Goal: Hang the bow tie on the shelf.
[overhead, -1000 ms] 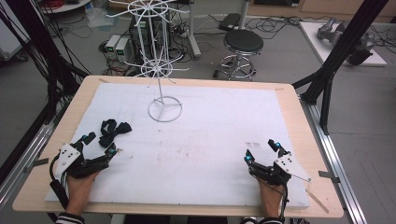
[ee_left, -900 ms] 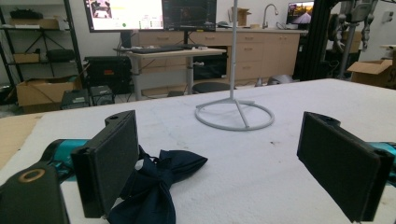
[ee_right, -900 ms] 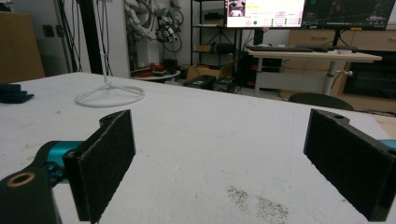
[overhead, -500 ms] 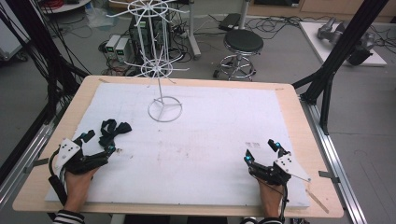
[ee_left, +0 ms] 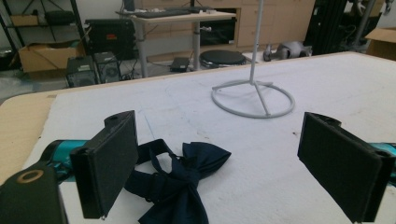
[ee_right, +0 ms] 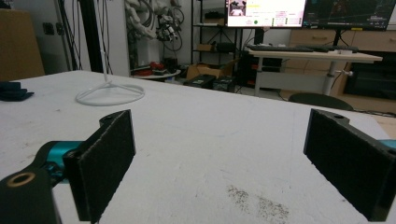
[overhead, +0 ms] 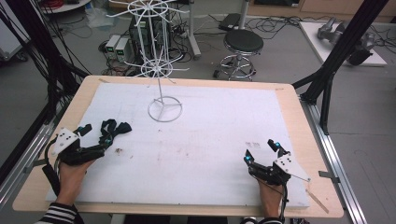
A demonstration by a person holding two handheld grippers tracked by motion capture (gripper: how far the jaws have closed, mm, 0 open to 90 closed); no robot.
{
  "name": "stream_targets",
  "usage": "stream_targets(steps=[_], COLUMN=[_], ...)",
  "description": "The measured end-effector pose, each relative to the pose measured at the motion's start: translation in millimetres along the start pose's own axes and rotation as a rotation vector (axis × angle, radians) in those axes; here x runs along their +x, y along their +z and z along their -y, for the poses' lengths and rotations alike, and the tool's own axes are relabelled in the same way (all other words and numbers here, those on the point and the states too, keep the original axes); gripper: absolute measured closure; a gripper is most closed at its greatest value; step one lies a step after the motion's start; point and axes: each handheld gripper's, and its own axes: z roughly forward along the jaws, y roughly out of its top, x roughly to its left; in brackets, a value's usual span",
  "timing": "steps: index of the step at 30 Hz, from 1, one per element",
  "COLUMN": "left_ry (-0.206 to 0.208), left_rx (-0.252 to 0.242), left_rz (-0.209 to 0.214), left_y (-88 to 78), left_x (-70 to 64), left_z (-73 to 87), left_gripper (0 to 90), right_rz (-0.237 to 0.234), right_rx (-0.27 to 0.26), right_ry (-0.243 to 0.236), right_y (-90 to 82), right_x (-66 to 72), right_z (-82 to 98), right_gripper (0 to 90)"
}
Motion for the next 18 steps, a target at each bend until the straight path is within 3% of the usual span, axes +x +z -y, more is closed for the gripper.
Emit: stream_targets(steps=[5,18], left_ry=[-0.023,-0.026], left_rx=[0.048,0.152], left_rz=[-0.017,-0.042], left_y=[5.4,18.1], left_x=[9.7,29.1], left_z=[-6.2,-17.9], left_gripper=[12.8,13.2], right_rz=[0.001,0.001], right_rx=[0.004,0.005], right_ry=[-0.001,-0.001], right_y=[0.3,0.4], right_x=[0.5,0.4], right_z=[-0.2,-0.2], right_gripper=[8.0,8.0])
